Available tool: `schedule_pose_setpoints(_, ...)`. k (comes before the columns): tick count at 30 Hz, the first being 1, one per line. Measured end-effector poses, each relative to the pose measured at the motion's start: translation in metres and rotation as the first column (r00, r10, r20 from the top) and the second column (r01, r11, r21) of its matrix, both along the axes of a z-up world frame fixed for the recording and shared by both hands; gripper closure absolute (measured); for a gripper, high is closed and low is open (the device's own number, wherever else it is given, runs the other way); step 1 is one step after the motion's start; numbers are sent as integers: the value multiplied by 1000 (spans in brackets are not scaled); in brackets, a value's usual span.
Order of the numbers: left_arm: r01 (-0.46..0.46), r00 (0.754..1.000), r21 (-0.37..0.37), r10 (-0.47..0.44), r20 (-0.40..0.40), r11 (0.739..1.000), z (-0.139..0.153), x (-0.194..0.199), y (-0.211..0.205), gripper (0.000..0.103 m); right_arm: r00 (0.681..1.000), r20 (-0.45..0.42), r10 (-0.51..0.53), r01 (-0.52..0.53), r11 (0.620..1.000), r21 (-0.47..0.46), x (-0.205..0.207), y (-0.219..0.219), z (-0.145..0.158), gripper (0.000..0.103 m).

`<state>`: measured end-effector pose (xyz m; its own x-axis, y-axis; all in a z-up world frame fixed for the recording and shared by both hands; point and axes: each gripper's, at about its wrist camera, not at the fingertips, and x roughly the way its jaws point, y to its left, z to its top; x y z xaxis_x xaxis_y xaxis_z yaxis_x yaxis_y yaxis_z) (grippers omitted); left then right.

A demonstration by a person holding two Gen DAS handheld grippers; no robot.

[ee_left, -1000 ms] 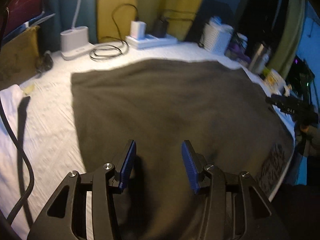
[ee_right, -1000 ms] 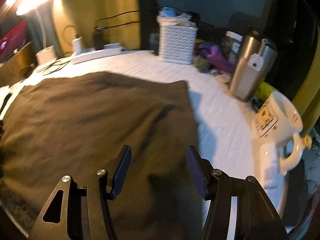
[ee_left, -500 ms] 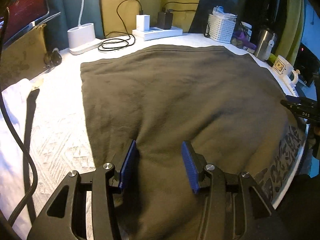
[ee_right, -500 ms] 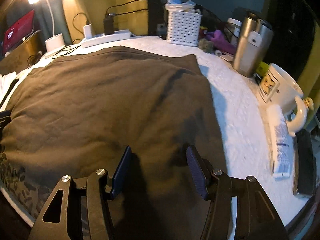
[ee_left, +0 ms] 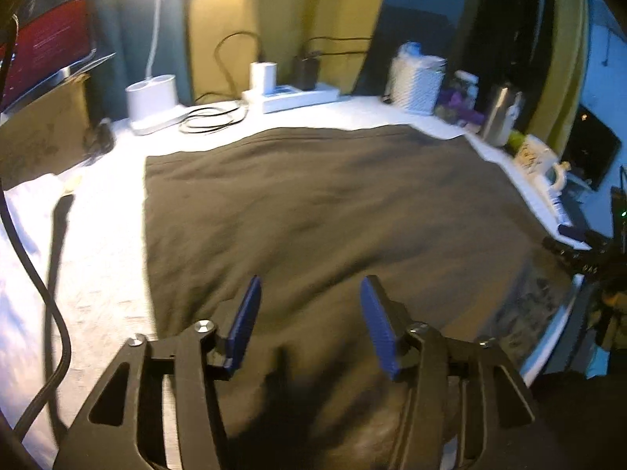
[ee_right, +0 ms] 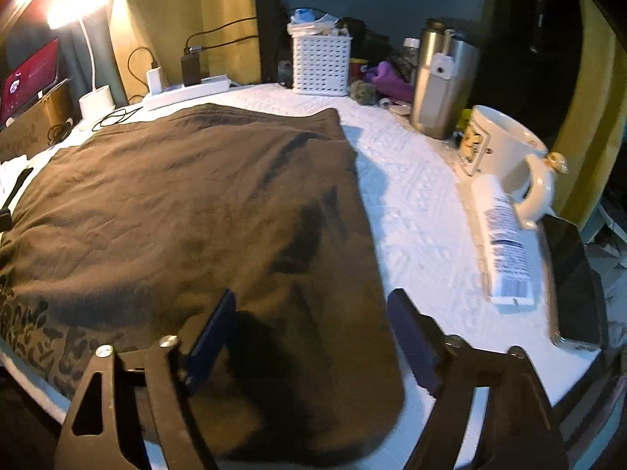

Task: Fold small clothes

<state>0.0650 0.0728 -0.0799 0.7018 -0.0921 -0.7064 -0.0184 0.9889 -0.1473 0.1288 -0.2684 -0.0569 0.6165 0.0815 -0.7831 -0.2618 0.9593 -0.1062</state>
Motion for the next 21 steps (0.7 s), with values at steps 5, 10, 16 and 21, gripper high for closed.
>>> schedule_pose_setpoints(5,76,997,-29,-76,0,997,2,4,-26,44,1000,8,-19,19,1000,-23,-13,-13,7,21)
schedule_pose_setpoints(10,134,991,-37,-134,-4,990,4,3,-47,44,999,-2,-39,39,999,-16,-23,-28,10,21)
schedule_pose_setpoints(16,171,985,-25,-172,-9,985,7,2,-62,44,998,-52,-32,36,996,83,-38,-37,9,21)
schedule_pose_setpoints(21,172,985,-20,-172,-10,985,8,3,-66,44,992,-118,-42,63,982,179,-47,-40,1,21)
